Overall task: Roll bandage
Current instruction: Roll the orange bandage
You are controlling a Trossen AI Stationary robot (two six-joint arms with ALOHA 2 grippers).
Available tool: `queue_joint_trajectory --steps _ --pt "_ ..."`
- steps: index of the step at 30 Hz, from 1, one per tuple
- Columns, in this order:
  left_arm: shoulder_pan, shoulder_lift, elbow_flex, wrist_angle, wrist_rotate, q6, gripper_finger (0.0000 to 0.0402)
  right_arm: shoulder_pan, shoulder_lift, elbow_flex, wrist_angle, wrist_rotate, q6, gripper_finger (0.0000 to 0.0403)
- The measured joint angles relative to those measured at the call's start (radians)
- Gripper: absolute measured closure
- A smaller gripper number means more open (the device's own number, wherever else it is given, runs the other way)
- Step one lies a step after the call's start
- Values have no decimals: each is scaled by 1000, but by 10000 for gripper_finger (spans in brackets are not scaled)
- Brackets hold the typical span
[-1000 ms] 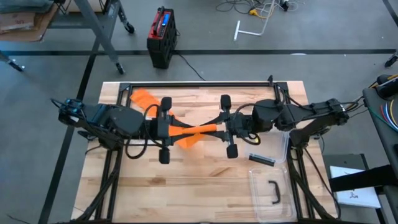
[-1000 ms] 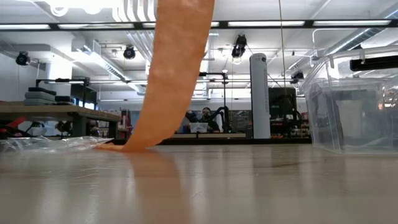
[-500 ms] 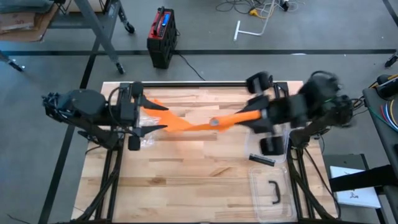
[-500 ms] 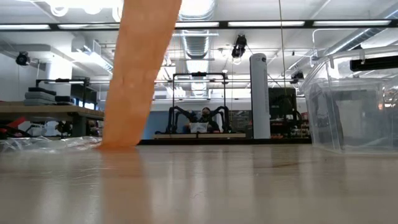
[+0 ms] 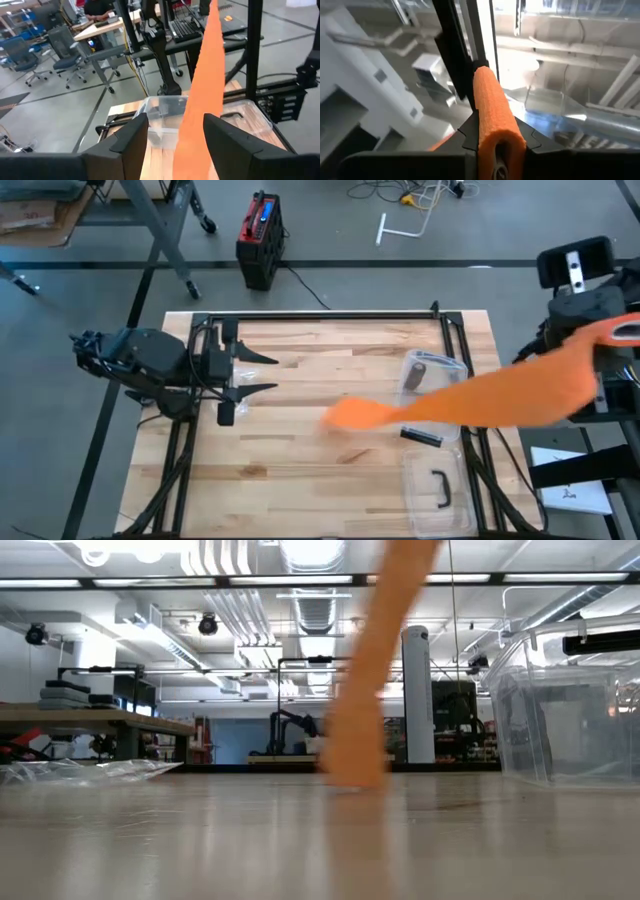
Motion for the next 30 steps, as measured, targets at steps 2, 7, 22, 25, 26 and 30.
queue_joint_trajectory --steps 2,7,22,25,26,30 --pt "0 -1 1 12 -10 0 219 15 -4 14 -15 1 -9 356" --pt "0 -2 1 26 -11 -7 211 20 -21 19 -20 1 5 356" --pt "5 46 -54 67 -76 -29 214 42 41 17 -22 -149 5 355" --pt "5 86 -98 90 -94 -37 221 41 41 17 -21 -136 -17 355" --pt "5 97 -105 89 -103 -43 223 40 41 17 -22 -117 -33 355" --pt "-6 98 -104 58 -143 -64 226 7 46 18 -28 -9 -133 355"
